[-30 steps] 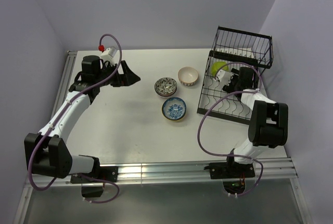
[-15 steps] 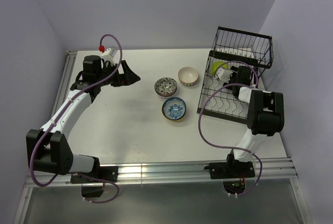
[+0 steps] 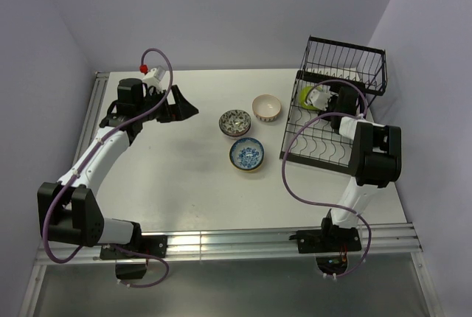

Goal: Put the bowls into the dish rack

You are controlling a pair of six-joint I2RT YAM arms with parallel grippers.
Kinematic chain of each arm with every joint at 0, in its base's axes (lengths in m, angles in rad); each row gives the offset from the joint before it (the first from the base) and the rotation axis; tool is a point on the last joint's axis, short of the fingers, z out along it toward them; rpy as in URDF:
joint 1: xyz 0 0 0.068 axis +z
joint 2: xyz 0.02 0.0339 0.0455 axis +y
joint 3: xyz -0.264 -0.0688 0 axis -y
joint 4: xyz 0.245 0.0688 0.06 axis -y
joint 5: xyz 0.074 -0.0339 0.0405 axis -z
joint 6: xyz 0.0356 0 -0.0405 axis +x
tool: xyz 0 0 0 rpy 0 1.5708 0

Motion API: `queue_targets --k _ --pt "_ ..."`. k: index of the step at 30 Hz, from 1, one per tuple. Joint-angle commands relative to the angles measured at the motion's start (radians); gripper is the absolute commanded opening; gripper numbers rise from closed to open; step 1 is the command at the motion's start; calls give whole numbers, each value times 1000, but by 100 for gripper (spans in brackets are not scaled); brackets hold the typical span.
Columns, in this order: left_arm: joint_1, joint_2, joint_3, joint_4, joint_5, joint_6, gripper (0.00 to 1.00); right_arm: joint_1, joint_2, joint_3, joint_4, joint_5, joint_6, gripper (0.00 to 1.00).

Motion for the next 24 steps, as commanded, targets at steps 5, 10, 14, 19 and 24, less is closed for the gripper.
queue_targets --k 5,10,14,19,24 --pt "8 -12 4 30 -3 9 99 -6 5 68 5 6 -44 86" --pt "11 -16 0 30 0 10 100 -6 -15 37 -8 -3 -53 92" --pt "11 -16 -1 33 11 9 99 -4 -51 -18 -17 -18 -87 96" --pt "11 -19 -4 36 17 6 100 -3 -88 -58 -51 -41 -97 97" --pt "11 -30 -6 32 18 12 99 -3 -110 -61 -101 -54 -99 98"
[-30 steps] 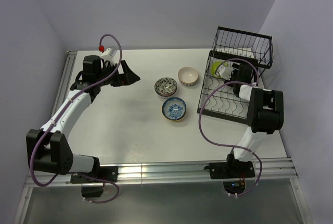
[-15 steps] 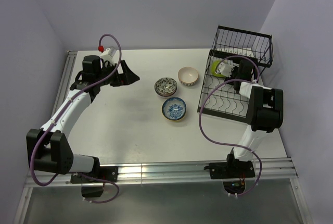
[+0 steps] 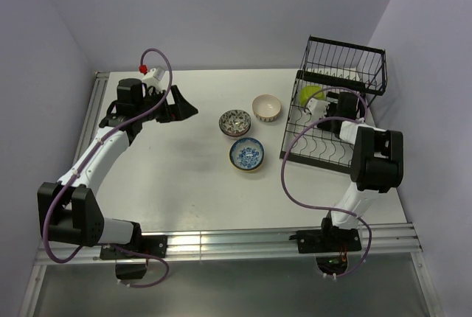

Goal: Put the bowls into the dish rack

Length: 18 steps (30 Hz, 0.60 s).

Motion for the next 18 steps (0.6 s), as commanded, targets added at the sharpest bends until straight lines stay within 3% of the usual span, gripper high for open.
queue_targets --k 1,4,8,10,11,13,18 --pt "5 -30 -6 30 17 12 100 -3 -69 -3 -38 -28 -18 98" --pt "7 -31 -12 39 22 12 99 -1 -50 18 -43 -27 -18 93" --pt "7 -24 -7 38 17 12 100 -3 -13 75 -53 -7 5 58" --pt "7 -19 -6 39 15 15 99 -3 -3 81 -53 -5 -2 47" --pt "7 -16 -6 38 17 15 100 -3 2 87 -56 -4 -7 35" --pt "7 -11 0 38 17 13 100 -1 14 92 -66 5 -15 22" --pt "8 -2 11 30 18 18 100 -1 59 104 -27 53 -25 16"
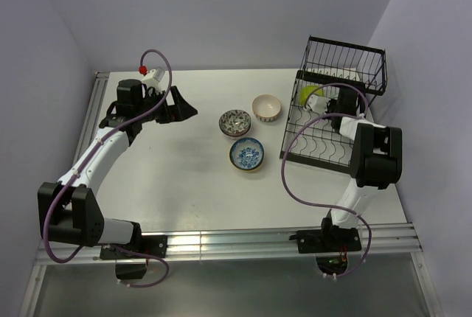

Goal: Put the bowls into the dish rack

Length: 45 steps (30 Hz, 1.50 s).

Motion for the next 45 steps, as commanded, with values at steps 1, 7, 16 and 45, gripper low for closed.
queue_targets --k 1,7,16,45 --pt "4 0 20 26 17 19 100 -1 37 34 33 39 -24 15" --pt "6 -14 5 32 17 13 99 0 -55 -13 -19 -27 -27 13" --pt "6 -54 -33 46 14 15 100 10 -218 -154 -73 -73 -21 12" --pt "-332 478 563 -80 -86 698 84 270 -740 132 -817 -337 1120 64"
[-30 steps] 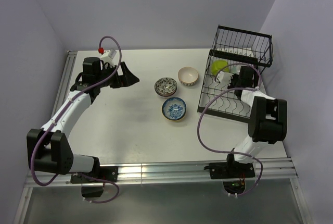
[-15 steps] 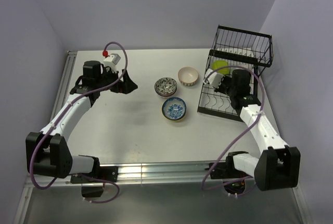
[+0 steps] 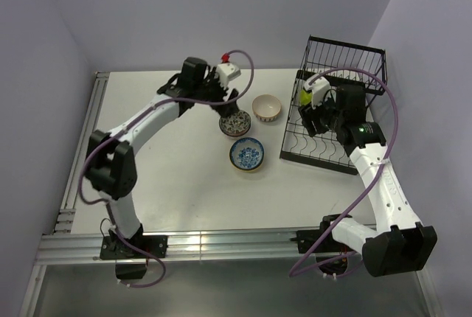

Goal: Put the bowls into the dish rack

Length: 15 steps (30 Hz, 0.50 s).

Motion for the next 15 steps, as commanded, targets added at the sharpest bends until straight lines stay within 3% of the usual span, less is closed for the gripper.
queue_targets --k 1,7,8,12,15 --pt "-26 189 298 5 -24 20 84 3 -44 33 -50 -58 153 66" --pt "-67 508 709 -40 -68 -101 85 3 -58 47 -35 -29 265 79" --pt "-74 533 730 -28 -91 -114 85 3 -60 50 -31 -23 292 80" --pt "-101 585 710 84 -150 -123 86 -6 -80 70 -4 -29 354 99" --pt "-109 596 649 167 -194 -111 84 -6 -87 85 2 -58 383 100"
